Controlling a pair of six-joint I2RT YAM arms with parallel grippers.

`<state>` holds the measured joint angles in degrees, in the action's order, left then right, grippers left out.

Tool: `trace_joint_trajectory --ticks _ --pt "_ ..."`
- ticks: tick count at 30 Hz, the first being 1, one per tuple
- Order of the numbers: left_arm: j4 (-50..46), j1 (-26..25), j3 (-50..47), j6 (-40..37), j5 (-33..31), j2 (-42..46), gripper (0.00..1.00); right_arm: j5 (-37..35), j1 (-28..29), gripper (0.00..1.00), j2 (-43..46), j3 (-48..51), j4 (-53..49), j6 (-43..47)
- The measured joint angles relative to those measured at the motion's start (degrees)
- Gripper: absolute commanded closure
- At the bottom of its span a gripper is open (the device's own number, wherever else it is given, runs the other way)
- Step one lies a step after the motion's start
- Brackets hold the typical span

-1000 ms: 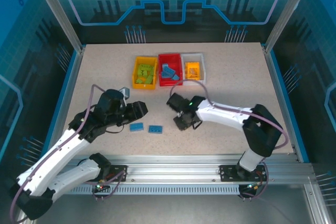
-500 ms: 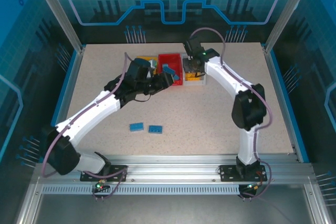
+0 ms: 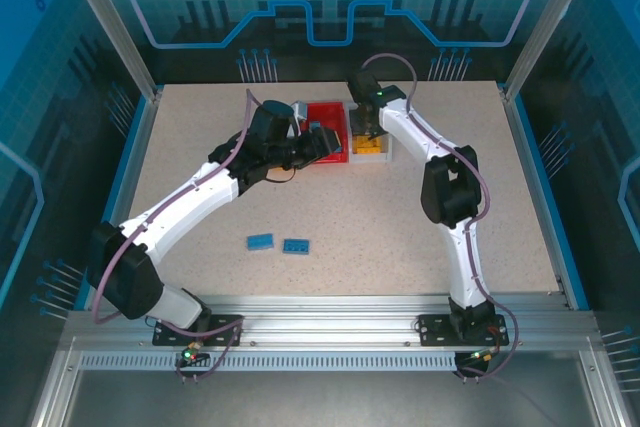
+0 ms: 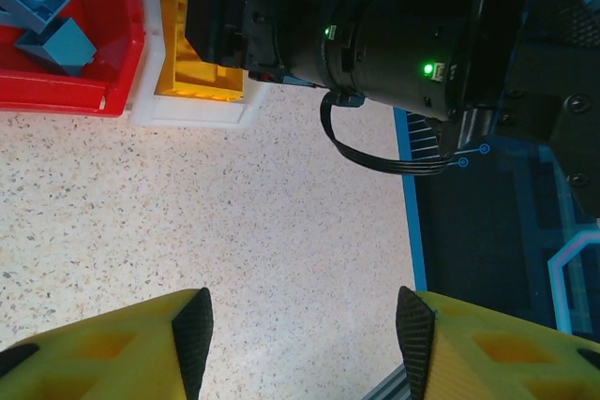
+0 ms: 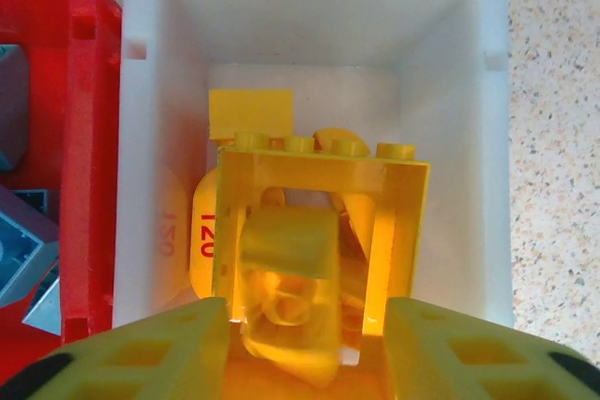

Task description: Sort the legos into containers by color

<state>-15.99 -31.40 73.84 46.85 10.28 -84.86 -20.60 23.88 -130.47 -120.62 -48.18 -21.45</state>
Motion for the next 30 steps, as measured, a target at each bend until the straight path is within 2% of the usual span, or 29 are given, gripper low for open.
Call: trace_joint_trajectory --ticks 5,8,13,16,20,24,30 --pt "-1.75 0.0 -0.02 -0.33 -2.01 0.76 0.42 0.0 0.07 0.49 0.44 -0.63 -0.22 0.13" --pt "-5.73 0.0 -0.59 0.57 -5.51 3.5 0.41 -0.07 0.46 0.49 2.69 0.17 0.0 0.7" --pt "-13.18 0.09 -9.42 6.43 -12.13 14.21 0.4 0.59 3.63 0.49 16.81 12.2 5.86 2.62" --pt "-17.35 0.72 -17.75 12.0 -14.47 20.22 0.41 3.61 7.93 0.44 28.3 23.78 11.74 4.31" --pt "-21.11 2.14 -28.7 21.68 -15.72 24.24 0.41 10.91 17.59 0.36 40.68 40.46 20.52 6.93" --pt "-24.35 2.32 -33.2 31.95 -16.17 23.54 0.4 20.04 26.32 0.3 44.52 51.87 25.0 9.07" --pt "-24.63 2.32 -33.14 45.44 -16.61 17.31 0.35 26.75 32.37 0.28 46.34 58.1 25.81 10.36"
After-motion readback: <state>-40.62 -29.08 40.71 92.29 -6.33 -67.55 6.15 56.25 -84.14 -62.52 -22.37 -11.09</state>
